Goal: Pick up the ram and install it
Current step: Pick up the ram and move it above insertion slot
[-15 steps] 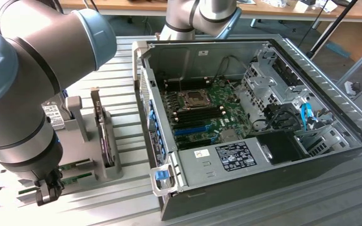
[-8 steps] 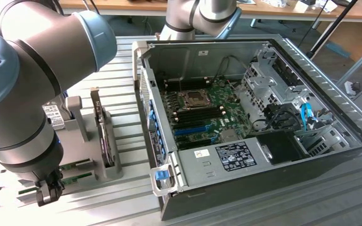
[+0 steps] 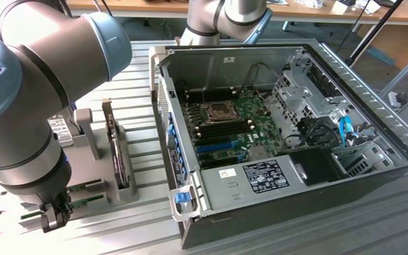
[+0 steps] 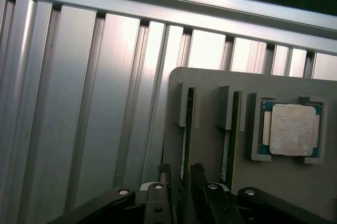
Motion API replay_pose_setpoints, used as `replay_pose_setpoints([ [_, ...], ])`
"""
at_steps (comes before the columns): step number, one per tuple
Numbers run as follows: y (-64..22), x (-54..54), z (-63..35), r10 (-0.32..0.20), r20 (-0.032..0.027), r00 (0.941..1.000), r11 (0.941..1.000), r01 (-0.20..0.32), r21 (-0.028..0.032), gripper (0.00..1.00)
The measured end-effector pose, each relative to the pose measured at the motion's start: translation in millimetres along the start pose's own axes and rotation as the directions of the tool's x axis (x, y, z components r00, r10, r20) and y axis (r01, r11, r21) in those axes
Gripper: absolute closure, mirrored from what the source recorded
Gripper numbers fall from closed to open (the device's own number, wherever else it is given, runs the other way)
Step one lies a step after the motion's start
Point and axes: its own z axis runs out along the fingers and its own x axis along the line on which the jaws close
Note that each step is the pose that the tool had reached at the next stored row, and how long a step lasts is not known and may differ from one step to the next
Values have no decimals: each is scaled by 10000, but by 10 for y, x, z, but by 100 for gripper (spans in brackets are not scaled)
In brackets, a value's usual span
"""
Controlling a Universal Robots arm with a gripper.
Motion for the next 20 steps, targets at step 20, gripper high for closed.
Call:
replay_pose_setpoints([
  [20,0,0,0,0,0,10000,10000,0,1,87],
])
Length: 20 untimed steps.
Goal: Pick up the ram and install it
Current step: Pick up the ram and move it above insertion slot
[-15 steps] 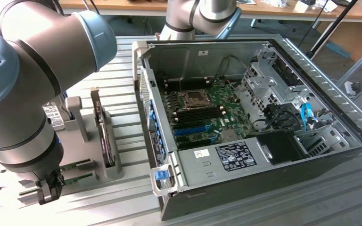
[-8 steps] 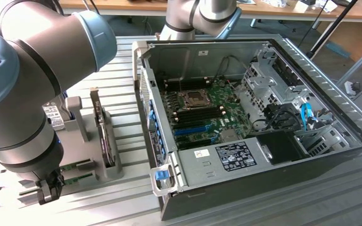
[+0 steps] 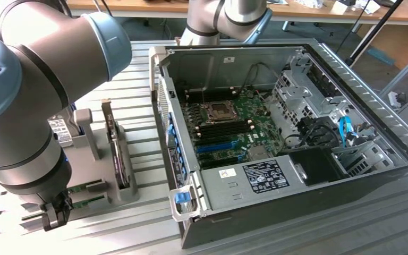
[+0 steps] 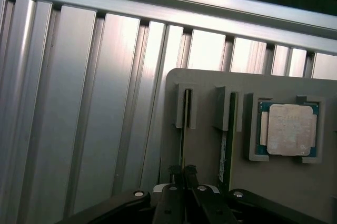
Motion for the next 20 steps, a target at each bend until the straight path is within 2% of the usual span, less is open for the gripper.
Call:
replay_pose_setpoints([
  [3,0,0,0,0,1,10000,10000,0,0,86],
  [4,0,0,1,0,1,10000,10000,0,1,80],
  [5,0,0,0,0,0,10000,10000,0,0,80],
  [6,0,0,0,0,0,10000,10000,0,0,74],
  [20,-1,1,26,0,12,10000,10000,0,1,75],
])
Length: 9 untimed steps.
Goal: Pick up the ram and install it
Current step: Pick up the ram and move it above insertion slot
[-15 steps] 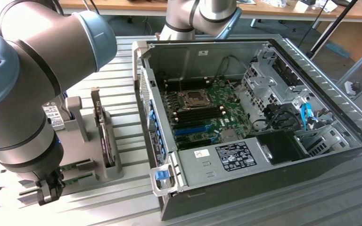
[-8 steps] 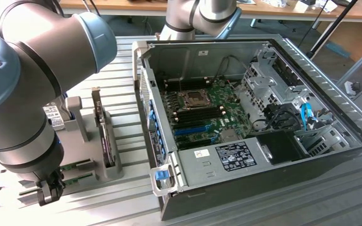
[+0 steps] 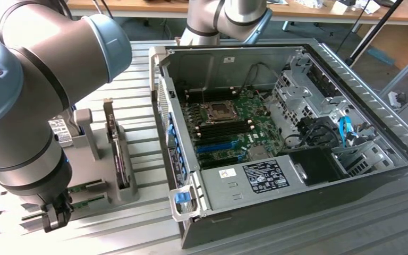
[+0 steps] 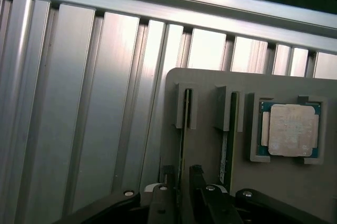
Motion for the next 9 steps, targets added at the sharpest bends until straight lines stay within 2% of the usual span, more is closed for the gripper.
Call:
replay_pose_setpoints([
  [1,0,0,0,0,0,10000,10000,0,0,82],
  [3,0,0,0,1,0,10000,10000,-1,0,82],
  [4,0,0,0,0,0,10000,10000,0,0,87],
  [9,0,0,0,0,0,10000,10000,0,0,87],
])
